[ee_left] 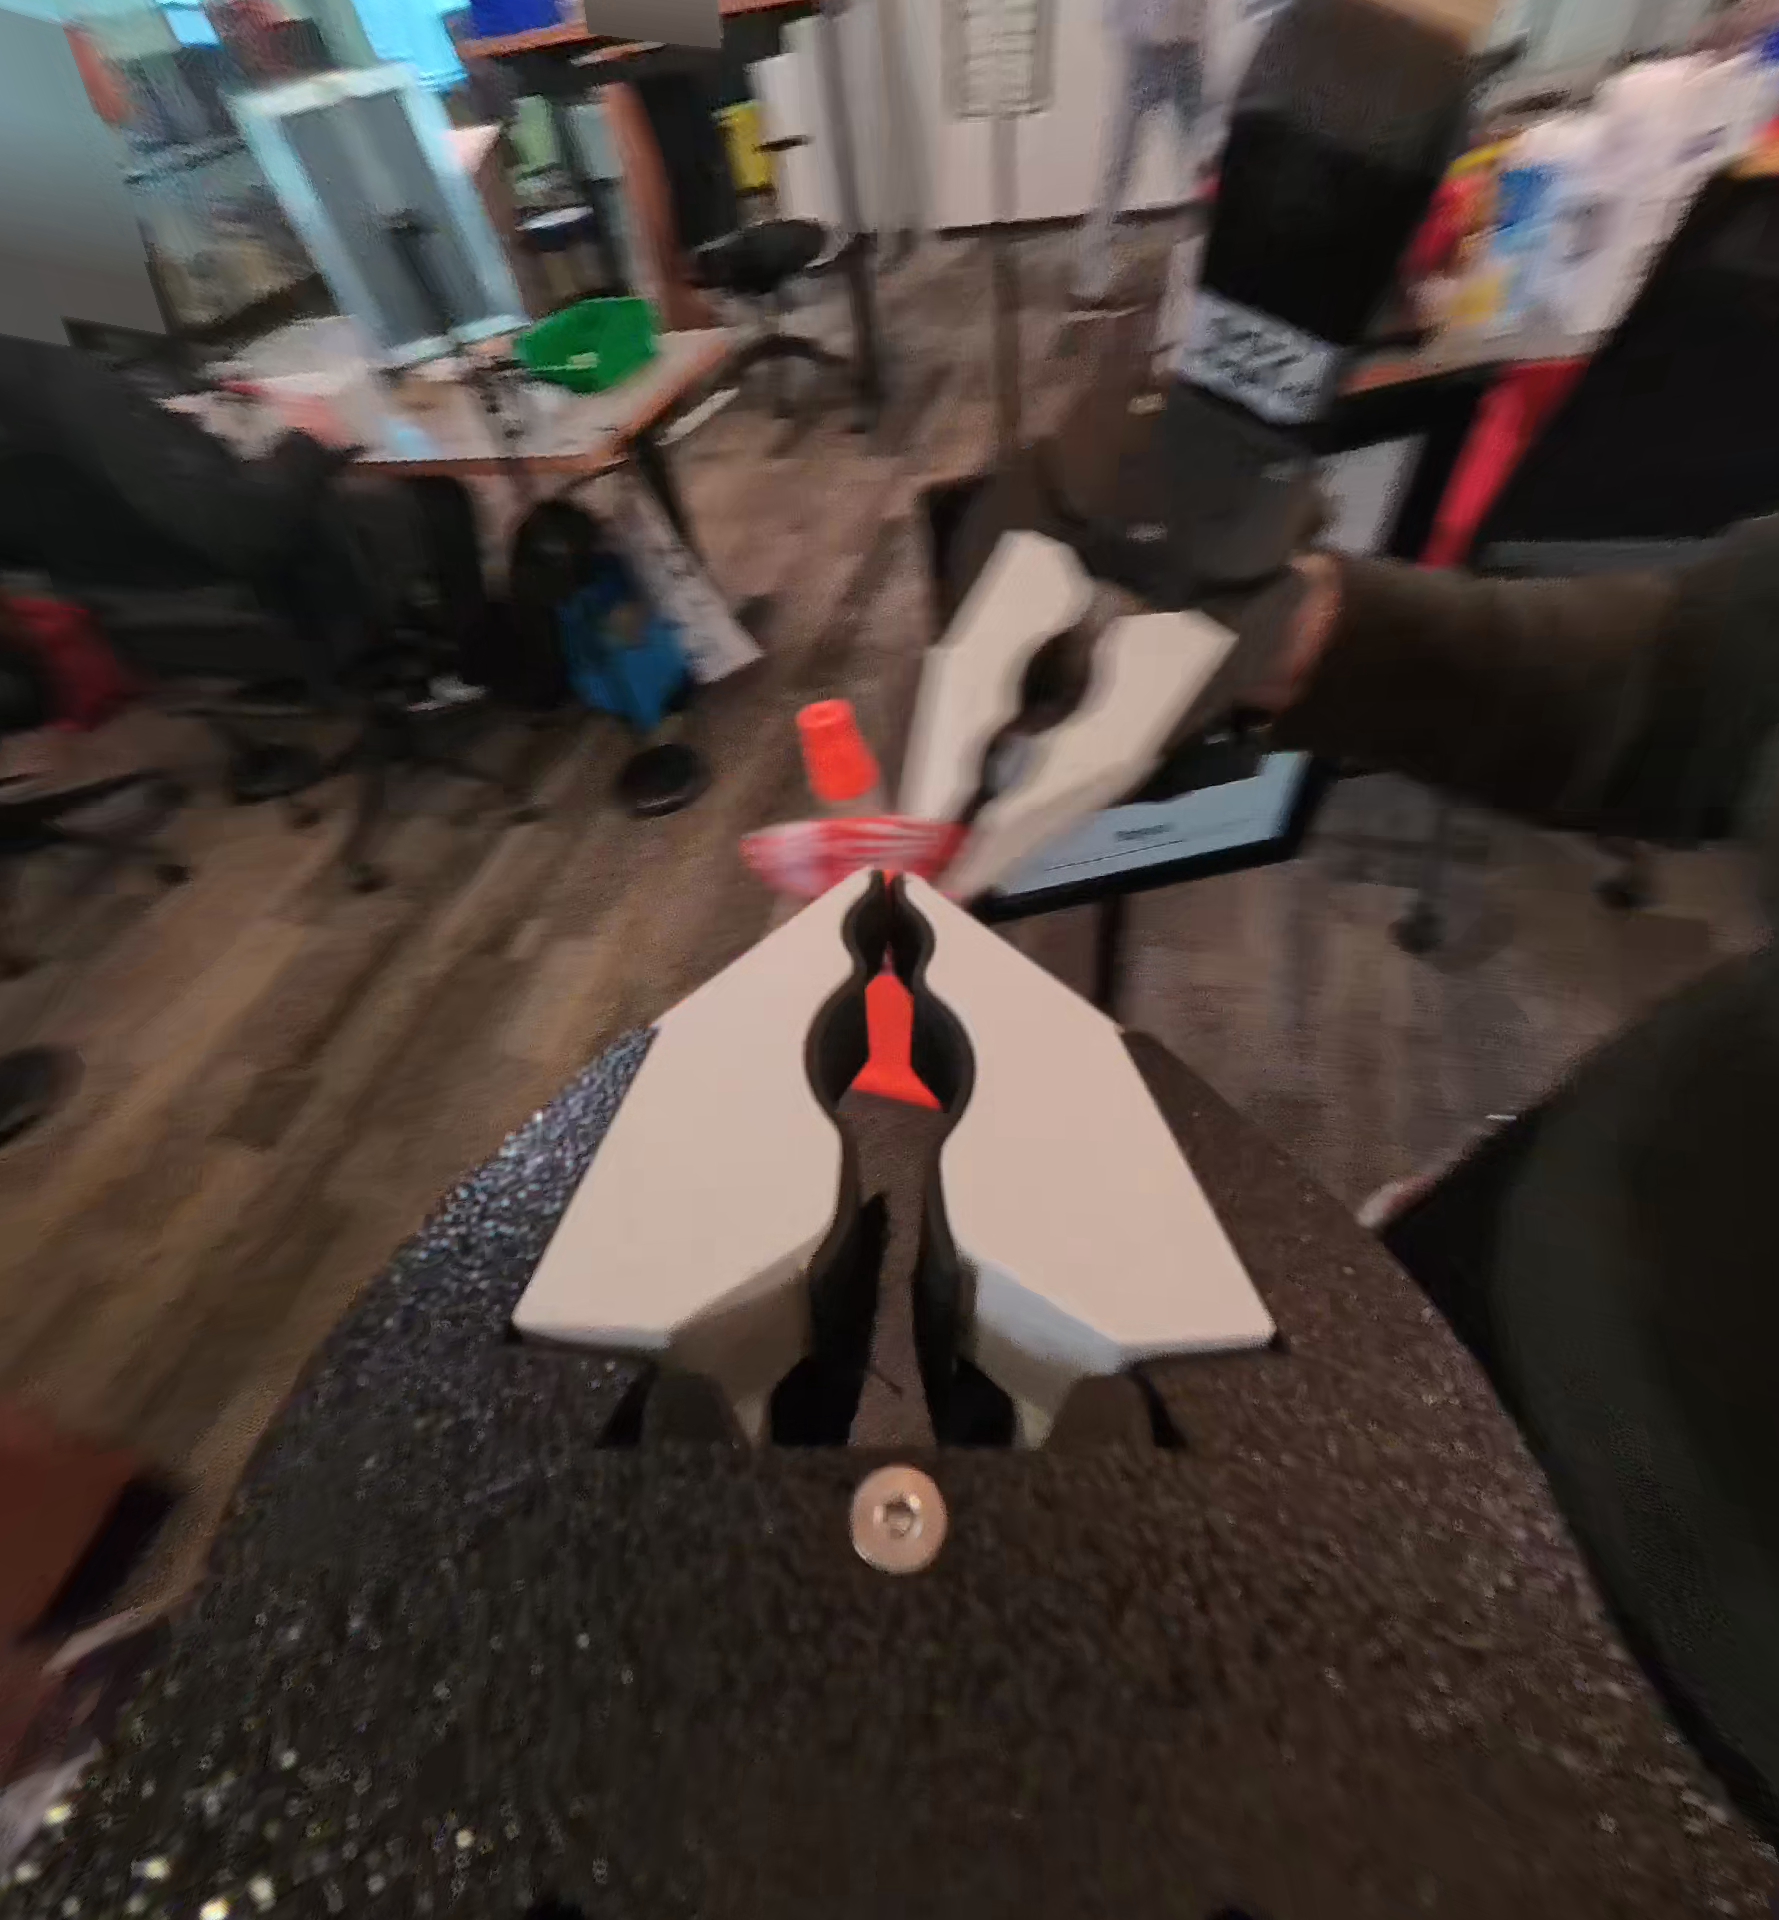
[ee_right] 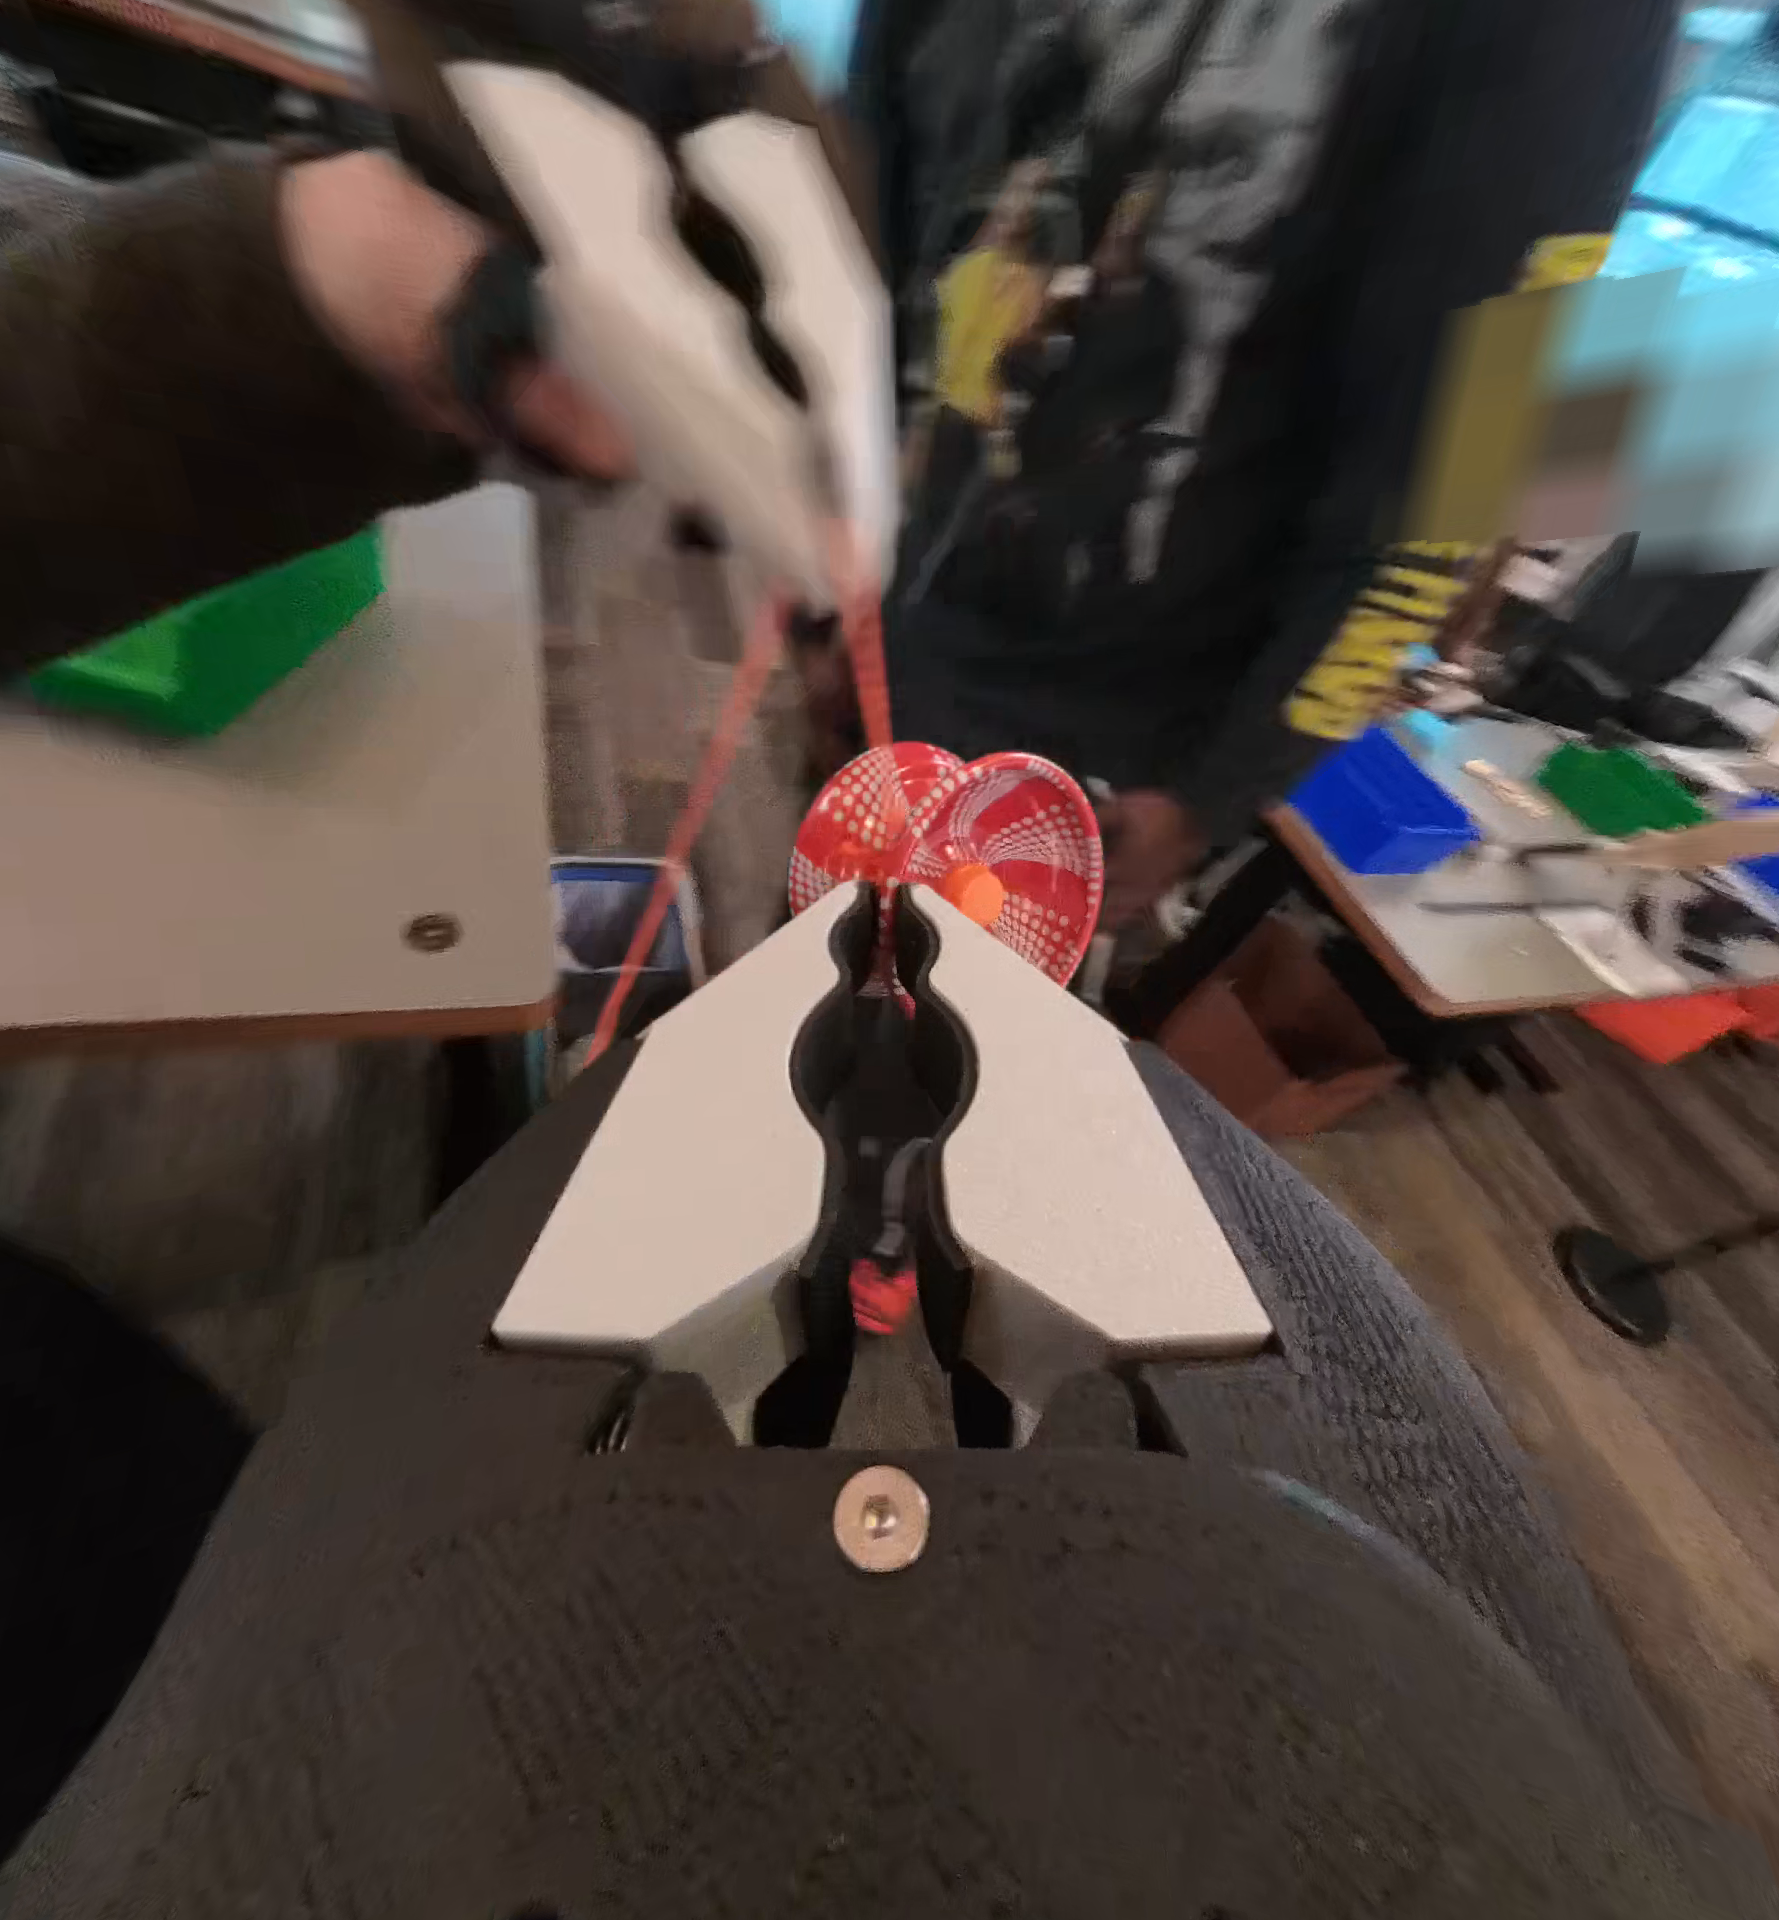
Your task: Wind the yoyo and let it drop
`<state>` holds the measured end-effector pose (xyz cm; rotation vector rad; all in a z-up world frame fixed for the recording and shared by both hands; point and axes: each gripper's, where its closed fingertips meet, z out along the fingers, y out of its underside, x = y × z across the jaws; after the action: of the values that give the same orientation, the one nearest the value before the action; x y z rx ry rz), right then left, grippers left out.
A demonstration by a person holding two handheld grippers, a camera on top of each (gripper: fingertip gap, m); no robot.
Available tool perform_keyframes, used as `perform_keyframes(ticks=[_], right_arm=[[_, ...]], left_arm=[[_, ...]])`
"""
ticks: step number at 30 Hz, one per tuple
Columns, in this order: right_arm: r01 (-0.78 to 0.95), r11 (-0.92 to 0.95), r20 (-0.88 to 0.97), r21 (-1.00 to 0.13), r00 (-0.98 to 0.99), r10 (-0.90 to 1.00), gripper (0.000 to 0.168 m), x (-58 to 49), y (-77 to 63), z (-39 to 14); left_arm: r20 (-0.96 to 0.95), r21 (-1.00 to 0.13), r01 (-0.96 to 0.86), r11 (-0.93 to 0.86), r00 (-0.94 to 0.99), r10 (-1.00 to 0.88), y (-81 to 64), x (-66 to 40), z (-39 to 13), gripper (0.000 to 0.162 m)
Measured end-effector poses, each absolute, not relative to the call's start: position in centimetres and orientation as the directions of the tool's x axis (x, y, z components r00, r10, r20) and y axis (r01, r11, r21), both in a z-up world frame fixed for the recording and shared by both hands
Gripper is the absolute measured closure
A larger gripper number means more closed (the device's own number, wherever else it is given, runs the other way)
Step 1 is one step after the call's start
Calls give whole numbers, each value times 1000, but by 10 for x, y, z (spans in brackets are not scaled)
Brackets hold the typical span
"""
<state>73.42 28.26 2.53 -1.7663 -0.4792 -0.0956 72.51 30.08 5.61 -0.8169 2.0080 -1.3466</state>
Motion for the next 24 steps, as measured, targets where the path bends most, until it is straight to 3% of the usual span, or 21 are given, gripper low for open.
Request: perform_keyframes(ticks=[4, 8, 10, 13, 18, 21, 24], right_arm=[[168, 11, 149, -986, 837, 526, 167, 684, 266, 59], [-19, 130, 42, -991, 894, 447, 167, 701, 277, 89], [23, 99, 53, -995, 947, 316, 167, 719, 290, 81], [221, -50, 209, -974, 961, 182, 167, 735, 302, 49], [428, -201, 341, -881, 870, 357, 167, 707, 299, 10], [313, -138, 198, -940, 827, 526, 167, 676, 288, 23], [152, -54, 90, -987, 795, 600, 167, 668, 282, 50]], left_arm=[[-186, -896, -229, 379, -583, -791, 323, 733, 45, 162], [-13, -906, -299, 299, -688, -726, 296, 729, 12, 162], [62, -910, -316, 268, -743, -667, 279, 719, 4, 162], [90, -918, -313, 242, -761, -642, 278, 710, 12, 162], [-102, -860, -301, 411, -688, -718, 316, 708, 25, 162], [-170, -806, -322, 497, -679, -714, 328, 707, 19, 162], [-111, -860, -282, 425, -710, -695, 320, 706, 19, 162]])
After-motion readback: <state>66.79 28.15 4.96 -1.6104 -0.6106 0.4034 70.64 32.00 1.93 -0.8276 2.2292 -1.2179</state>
